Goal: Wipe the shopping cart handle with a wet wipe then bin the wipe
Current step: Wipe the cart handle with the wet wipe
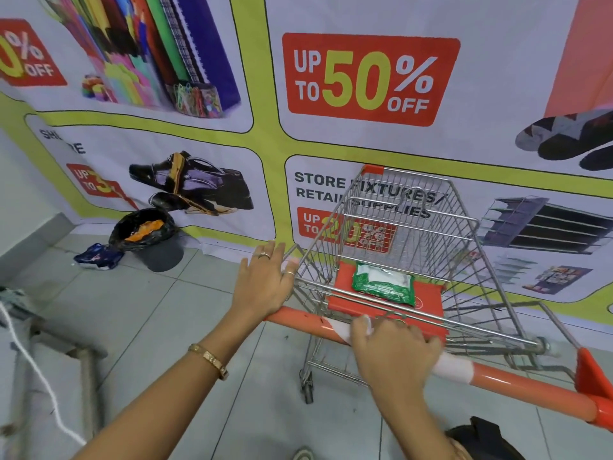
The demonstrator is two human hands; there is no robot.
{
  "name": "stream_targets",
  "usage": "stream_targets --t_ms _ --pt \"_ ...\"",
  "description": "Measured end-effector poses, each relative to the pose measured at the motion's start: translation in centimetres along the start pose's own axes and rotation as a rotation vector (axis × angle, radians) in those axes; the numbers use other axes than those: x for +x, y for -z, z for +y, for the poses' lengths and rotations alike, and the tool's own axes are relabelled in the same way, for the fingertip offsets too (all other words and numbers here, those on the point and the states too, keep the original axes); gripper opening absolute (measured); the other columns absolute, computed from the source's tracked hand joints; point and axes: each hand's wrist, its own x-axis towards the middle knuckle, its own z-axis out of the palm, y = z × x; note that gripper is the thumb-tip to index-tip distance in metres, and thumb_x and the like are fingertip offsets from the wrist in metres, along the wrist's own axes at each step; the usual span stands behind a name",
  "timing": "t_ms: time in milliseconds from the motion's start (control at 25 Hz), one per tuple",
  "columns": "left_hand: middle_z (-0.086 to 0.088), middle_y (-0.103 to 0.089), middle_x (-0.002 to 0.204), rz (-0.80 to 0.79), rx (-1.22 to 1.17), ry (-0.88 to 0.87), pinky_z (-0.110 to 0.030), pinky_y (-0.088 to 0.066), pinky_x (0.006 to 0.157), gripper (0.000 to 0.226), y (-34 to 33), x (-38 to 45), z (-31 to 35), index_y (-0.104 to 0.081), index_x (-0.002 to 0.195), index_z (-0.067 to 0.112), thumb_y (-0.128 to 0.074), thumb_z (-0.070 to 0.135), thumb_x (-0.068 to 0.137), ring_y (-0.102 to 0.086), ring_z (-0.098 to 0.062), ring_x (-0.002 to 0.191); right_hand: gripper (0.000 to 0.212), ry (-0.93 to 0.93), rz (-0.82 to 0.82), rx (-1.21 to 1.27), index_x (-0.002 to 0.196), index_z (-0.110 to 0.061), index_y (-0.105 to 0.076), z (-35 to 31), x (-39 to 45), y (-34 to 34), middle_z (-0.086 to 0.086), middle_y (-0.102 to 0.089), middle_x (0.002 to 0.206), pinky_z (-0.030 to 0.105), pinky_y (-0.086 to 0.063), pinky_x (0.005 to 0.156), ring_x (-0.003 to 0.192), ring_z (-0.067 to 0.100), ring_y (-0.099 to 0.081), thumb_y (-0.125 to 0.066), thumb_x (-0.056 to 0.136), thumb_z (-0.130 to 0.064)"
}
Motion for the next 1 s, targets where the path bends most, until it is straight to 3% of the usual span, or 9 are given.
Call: stream_targets --t_ms 80,240,360,520,680,800,920,1000 --pt "-0.007 -0.019 0.156 0.016 0.017 0.018 -0.05 -0.01 0.118 0.056 -0.1 0.1 -0.2 -0.022 0.144 0.018 -0.027 0.042 0.094 -0.012 -0.024 0.145 0.064 0.063 -0.018 0.008 0.051 -0.007 -0.066 -2.9 0.0 -0.2 0.009 -0.066 0.053 0.034 -0.036 0.067 0.056 0.024 -0.058 -0.024 0.079 -0.046" --pt "-0.004 -0.008 0.159 0.064 0.058 -0.013 -0.05 -0.001 0.117 0.058 -0.1 0.1 -0.3 -0.014 0.146 0.021 -0.023 0.045 0.094 -0.002 -0.022 0.146 0.063 0.228 -0.038 0.002 0.073 -0.012 -0.069 -5.2 0.5 -1.4 0.009 -0.07 0.075 0.037 -0.036 0.076 0.073 0.025 -0.059 -0.018 0.085 -0.048" --pt "-0.003 -0.005 0.159 0.086 0.034 -0.025 -0.051 0.001 0.116 0.059 0.1 -0.3 -0.1 -0.01 0.146 0.022 -0.02 0.046 0.093 0.001 -0.021 0.146 0.063 0.173 0.016 -0.055 0.055 -0.01 -0.067 -1.5 0.1 -0.8 0.008 -0.065 0.054 0.034 -0.035 0.068 0.052 0.021 -0.045 -0.02 0.082 -0.042" --pt "-0.001 -0.001 0.159 0.112 0.007 -0.015 -0.052 0.005 0.116 0.063 -0.2 -0.6 0.2 -0.004 0.147 0.025 -0.018 0.05 0.09 0.004 -0.021 0.146 0.063 0.09 0.065 -0.104 0.057 -0.014 -0.067 2.9 0.3 -0.4 0.005 -0.064 0.055 0.034 -0.028 0.07 0.055 0.022 -0.048 -0.019 0.086 -0.043" --pt "-0.001 0.001 0.159 0.1 -0.036 -0.005 -0.051 0.006 0.115 0.061 -0.4 -0.7 0.1 -0.003 0.146 0.027 -0.024 0.047 0.093 0.005 -0.02 0.146 0.062 0.195 0.031 -0.075 0.065 -0.013 -0.069 -1.9 -0.2 -1.0 0.008 -0.069 0.063 0.035 -0.032 0.071 0.059 0.023 -0.053 -0.022 0.085 -0.047" --pt "0.0 0.001 0.159 0.11 -0.019 -0.033 -0.051 0.008 0.115 0.066 -0.2 -0.8 0.0 -0.002 0.146 0.027 -0.016 0.052 0.087 0.007 -0.019 0.146 0.048 0.317 0.066 -0.126 0.061 -0.017 -0.069 -3.5 -0.5 -1.6 0.005 -0.064 0.049 0.031 -0.038 0.058 0.048 0.024 -0.057 -0.034 0.081 -0.043" --pt "0.0 0.0 0.159 0.154 0.016 -0.062 -0.051 0.008 0.115 0.072 0.0 -0.9 -0.2 -0.003 0.147 0.025 -0.007 0.057 0.082 0.006 -0.019 0.146 0.044 0.302 0.069 -0.14 0.059 -0.013 -0.065 0.8 -0.5 -0.9 0.005 -0.063 0.05 0.03 -0.028 0.058 0.047 0.023 -0.054 -0.032 0.08 -0.033" --pt "0.0 0.0 0.159 0.171 0.012 -0.067 -0.051 0.009 0.114 0.074 -0.2 -1.1 0.0 -0.003 0.147 0.025 -0.005 0.058 0.08 0.007 -0.019 0.146 0.047 0.22 0.106 -0.14 0.065 -0.011 -0.066 4.2 -0.3 -0.1 0.008 -0.066 0.056 0.034 -0.033 0.064 0.056 0.026 -0.056 -0.028 0.081 -0.033"
